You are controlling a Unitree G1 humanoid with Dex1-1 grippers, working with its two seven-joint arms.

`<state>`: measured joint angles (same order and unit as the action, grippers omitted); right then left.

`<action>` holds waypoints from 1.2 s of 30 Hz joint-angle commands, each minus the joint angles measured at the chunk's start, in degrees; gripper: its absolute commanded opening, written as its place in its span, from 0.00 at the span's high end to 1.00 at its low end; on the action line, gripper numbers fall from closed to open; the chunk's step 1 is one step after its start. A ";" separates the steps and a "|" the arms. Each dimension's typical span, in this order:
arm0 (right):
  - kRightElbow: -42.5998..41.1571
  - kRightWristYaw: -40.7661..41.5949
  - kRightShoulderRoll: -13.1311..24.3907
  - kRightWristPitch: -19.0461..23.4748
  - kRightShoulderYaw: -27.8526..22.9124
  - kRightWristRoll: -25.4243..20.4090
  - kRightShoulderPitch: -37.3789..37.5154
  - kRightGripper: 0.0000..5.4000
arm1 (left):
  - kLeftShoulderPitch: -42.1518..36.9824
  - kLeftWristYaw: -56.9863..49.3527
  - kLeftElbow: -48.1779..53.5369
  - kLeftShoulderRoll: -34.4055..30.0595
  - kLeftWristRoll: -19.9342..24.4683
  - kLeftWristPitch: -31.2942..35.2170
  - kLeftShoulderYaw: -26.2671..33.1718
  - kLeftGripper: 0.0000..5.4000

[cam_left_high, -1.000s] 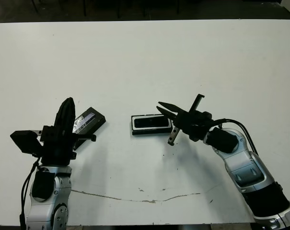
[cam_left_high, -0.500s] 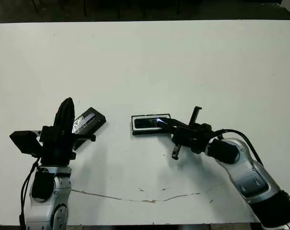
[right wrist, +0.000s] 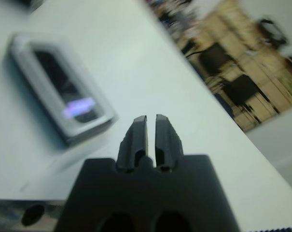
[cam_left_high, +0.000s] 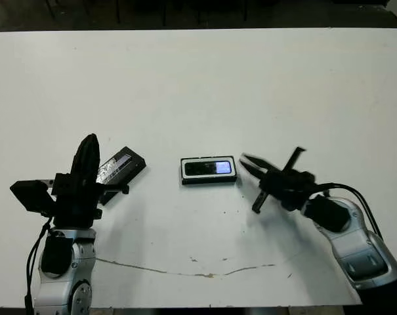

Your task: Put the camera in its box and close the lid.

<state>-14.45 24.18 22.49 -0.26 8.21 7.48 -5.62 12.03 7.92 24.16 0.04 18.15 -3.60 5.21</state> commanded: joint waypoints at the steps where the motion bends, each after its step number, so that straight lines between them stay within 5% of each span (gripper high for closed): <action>1: -5.58 1.56 -2.99 7.79 -6.75 -14.49 1.96 1.00 | 1.64 -0.14 1.13 -1.39 -0.02 0.88 1.53 1.00; 5: -13.82 2.36 -3.05 16.84 -13.18 -30.39 3.19 1.00 | 2.11 0.53 0.79 -2.58 -1.80 -1.51 3.27 1.00; 9: -16.86 2.36 -1.44 20.32 -17.38 -37.71 4.06 1.00 | 2.05 1.51 -0.75 -4.84 -5.10 -6.14 5.06 1.00; 14: -14.88 2.90 0.16 18.21 -18.97 -36.22 6.07 1.00 | 1.76 2.06 -0.88 -7.64 -6.69 -8.01 7.71 1.00; 19: -11.74 4.32 0.52 17.74 -20.56 -37.57 6.31 1.00 | 2.27 3.91 3.21 -14.21 -7.86 -0.96 10.36 1.00; 27: -9.34 4.23 1.01 19.47 -21.93 -39.02 5.21 1.00 | -0.81 17.05 4.24 -28.50 0.98 12.41 13.39 0.79; 36: -10.16 2.96 1.44 19.75 -20.43 -36.23 4.97 1.00 | -7.94 32.45 -9.11 -30.60 10.50 13.94 10.10 0.48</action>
<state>-24.55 27.46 23.15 18.44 -12.61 -29.42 -0.82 3.96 39.07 16.92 -30.32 28.21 9.38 16.04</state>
